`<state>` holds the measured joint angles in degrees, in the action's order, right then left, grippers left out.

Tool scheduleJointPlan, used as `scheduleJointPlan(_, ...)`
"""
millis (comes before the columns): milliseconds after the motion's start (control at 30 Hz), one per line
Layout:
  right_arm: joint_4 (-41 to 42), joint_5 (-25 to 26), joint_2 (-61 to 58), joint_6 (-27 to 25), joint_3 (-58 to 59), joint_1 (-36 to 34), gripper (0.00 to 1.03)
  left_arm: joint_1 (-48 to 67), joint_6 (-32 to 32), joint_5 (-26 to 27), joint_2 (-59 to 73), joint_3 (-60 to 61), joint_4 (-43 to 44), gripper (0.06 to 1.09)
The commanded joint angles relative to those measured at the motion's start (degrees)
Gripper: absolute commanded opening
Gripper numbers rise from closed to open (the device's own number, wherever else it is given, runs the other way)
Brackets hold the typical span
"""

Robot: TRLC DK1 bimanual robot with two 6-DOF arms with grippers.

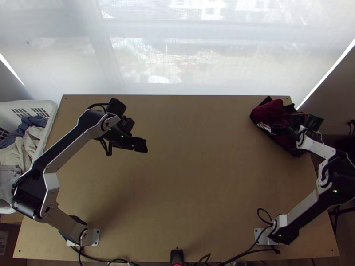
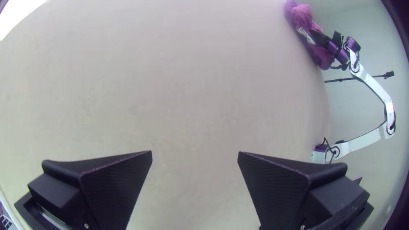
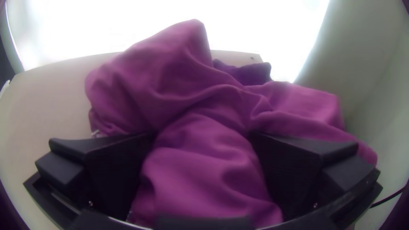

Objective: Fold the t-shirt

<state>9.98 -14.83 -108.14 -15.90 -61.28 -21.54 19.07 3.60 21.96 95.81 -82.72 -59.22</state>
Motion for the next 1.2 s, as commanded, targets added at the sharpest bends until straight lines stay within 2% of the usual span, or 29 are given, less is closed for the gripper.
scheduleJointPlan(0, -4.53, -0.11, 12.07, 1.66, -4.82, 1.15, 0.98, 0.62, 0.1, -3.5, -6.43, -2.36, 0.6, 1.04)
scheduleJointPlan(133, -10.68, -0.11, 21.65, 3.07, -10.09, 3.87, 0.98, 2.11, -0.26, -10.53, -14.07, -3.42, 2.0, 1.04)
scheduleJointPlan(233, -12.7, -0.02, 29.48, 6.58, -10.18, 6.07, 0.98, 2.38, -0.34, -15.8, -20.75, -2.54, 4.9, 1.04)
scheduleJointPlan(333, -12.7, 0.06, 37.74, 10.19, -5.7, 9.32, 0.98, 0.88, -0.43, -19.93, -28.4, 0.1, 9.21, 1.04)
scheduleJointPlan(467, -12.7, 0.42, 49.6, 8.78, 7.14, 16.18, 0.98, -3.34, -1.13, -20.55, -39.21, 9.07, 15.1, 1.04)
scheduleJointPlan(533, -12.61, 4.81, 54.88, 7.73, 12.85, 21.45, 0.98, -4.66, -1.66, -22.92, -44.04, 15.57, 16.95, 1.04)
scheduleJointPlan(600, -12.53, 13.69, 59.62, 5.88, 18.21, 29.36, 0.98, -4.74, -3.16, -25.47, -49.58, 23.13, 20.55, 1.04)
scheduleJointPlan(633, -11.74, 18.08, 61.47, 7.29, 20.67, 32.7, 0.98, -5.01, -3.33, -26.53, -52.3, 26.82, 22.66, 1.04)
scheduleJointPlan(667, -10.42, 21.16, 63.05, 11.24, 23.04, 34.99, 0.98, -5.36, -3.24, -27.67, -55.03, 30.33, 24.77, 1.04)
scheduleJointPlan(733, -7.96, 26.61, 66.92, 13.62, 28.4, 38.06, 0.98, -6.77, -3.86, -27.76, -59.6, 37.1, 27.93, 1.04)
scheduleJointPlan(800, -5.32, 26.96, 70.34, 12.91, 32.89, 38.24, 0.98, -8.08, -4.65, -27.76, -62.32, 42.82, 29.51, 1.04)
scheduleJointPlan(900, -10.86, 28.01, 71.05, 9.05, 34.91, 38.42, 0.98, -11.95, -5.7, -28.02, -67.42, 51.6, 35.05, 1.04)
scheduleJointPlan(933, -12.26, 28.01, 72.01, 9.22, 35.79, 38.42, 0.98, -13.62, -6.23, -28.02, -69.97, 54.59, 38.13, 1.04)
scheduleJointPlan(967, -12.09, 28.1, 73.95, 11.51, 37.28, 38.42, 0.98, -14.68, -6.5, -28.02, -72.43, 57.14, 40.32, 1.04)
scheduleJointPlan(1000, -10.94, 28.37, 76.85, 14.41, 39.39, 38.24, 0.98, -15.64, -6.58, -28.02, -74.98, 59.51, 41.73, 1.04)
scheduleJointPlan(1100, -7.6, 29.51, 90.21, 14.49, 46.6, 38.5, 0.98, -17.14, -5.44, -27.93, -85.97, 66.81, 43.66, 1.04)
scheduleJointPlan(1167, -10.59, 29.86, 103.13, 14.23, 50.73, 40.44, 0.98, -17.14, -6.06, -27.84, -96.6, 71.29, 43.75, 1.04)
